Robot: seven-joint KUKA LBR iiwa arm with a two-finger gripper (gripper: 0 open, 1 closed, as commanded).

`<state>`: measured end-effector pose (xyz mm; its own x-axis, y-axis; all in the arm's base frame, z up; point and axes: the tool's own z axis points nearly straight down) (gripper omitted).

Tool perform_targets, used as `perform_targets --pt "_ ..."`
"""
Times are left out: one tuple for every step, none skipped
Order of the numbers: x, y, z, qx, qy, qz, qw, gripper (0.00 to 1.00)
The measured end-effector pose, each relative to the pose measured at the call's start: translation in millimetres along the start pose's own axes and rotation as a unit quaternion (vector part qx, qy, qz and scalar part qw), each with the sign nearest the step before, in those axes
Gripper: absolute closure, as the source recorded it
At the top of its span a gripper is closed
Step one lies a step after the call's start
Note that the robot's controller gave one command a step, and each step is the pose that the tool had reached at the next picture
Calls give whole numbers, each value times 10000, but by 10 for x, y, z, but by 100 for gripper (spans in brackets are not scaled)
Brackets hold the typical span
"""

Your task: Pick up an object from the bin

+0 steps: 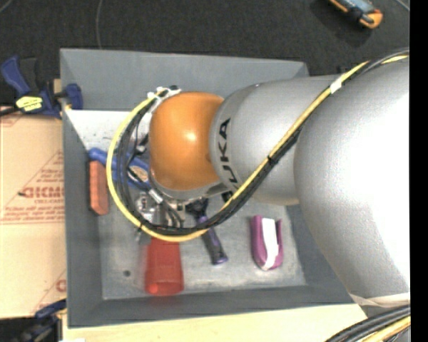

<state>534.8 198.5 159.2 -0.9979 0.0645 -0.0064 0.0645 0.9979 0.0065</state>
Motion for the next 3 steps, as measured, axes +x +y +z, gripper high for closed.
perform_targets --pt "15 -30 -13 16 11 29 10000 100" --pt "460 70 -93 12 7 -1623 9867 100" --pt "58 35 210 8 -15 171 9999 100"
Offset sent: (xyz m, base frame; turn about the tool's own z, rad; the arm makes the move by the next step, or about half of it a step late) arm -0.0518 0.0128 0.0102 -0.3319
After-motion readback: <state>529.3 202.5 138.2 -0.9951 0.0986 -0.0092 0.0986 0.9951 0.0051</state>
